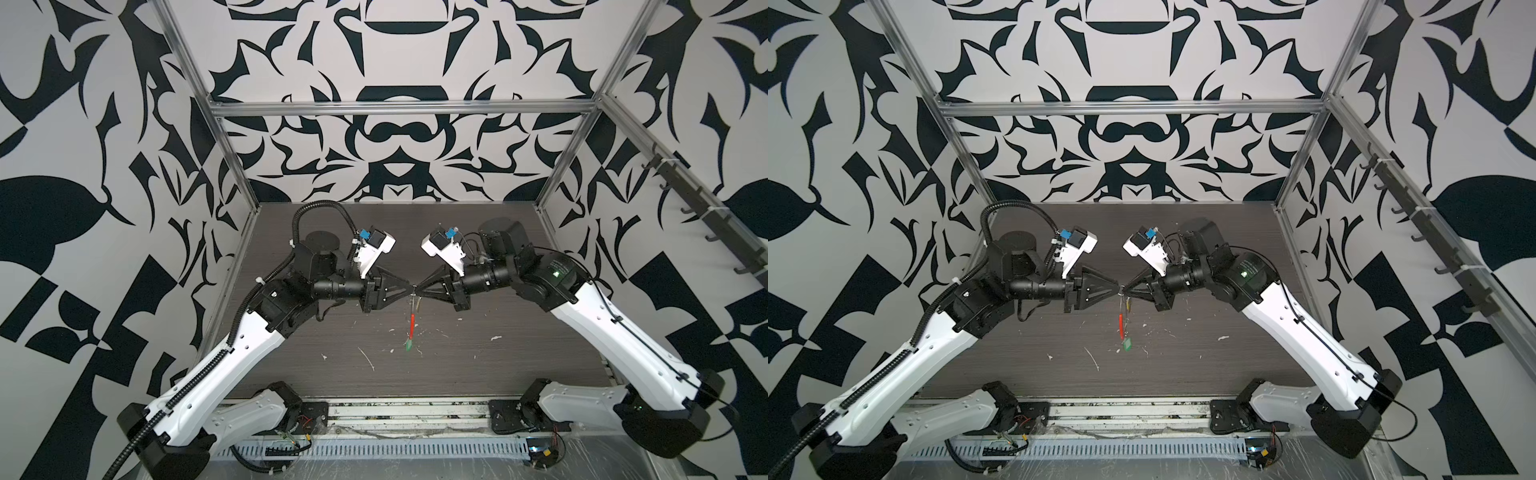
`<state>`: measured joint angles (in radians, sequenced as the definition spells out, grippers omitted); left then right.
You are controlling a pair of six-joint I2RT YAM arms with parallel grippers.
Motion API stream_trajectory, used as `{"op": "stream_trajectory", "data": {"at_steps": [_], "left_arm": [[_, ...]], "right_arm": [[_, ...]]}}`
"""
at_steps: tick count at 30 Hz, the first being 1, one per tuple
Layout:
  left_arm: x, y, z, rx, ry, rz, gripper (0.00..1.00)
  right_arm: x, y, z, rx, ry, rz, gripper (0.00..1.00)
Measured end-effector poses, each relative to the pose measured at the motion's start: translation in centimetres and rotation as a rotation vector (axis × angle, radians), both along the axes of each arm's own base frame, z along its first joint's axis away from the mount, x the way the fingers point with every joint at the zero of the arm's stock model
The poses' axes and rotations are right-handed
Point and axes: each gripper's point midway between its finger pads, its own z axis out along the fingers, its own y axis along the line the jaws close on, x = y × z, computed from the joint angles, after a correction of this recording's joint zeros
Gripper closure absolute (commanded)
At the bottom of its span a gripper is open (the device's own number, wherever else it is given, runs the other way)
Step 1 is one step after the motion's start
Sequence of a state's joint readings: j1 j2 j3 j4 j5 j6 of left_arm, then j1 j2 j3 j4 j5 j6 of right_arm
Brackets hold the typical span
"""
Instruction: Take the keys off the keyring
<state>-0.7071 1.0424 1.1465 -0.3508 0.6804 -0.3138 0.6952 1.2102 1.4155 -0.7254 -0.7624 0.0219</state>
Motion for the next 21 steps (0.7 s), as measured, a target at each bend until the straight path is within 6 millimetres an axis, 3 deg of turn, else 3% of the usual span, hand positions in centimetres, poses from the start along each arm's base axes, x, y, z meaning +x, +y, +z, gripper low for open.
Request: {"op": "stream_trajectory", "data": {"at_steps": [21], "left_arm": [[-0.09,-0.2,-0.14,0.006,0.012,-0.017,0.87]], "right_arm": [[0.12,0.11,0.56,0.012,-0.013,0.0,1.0]]}}
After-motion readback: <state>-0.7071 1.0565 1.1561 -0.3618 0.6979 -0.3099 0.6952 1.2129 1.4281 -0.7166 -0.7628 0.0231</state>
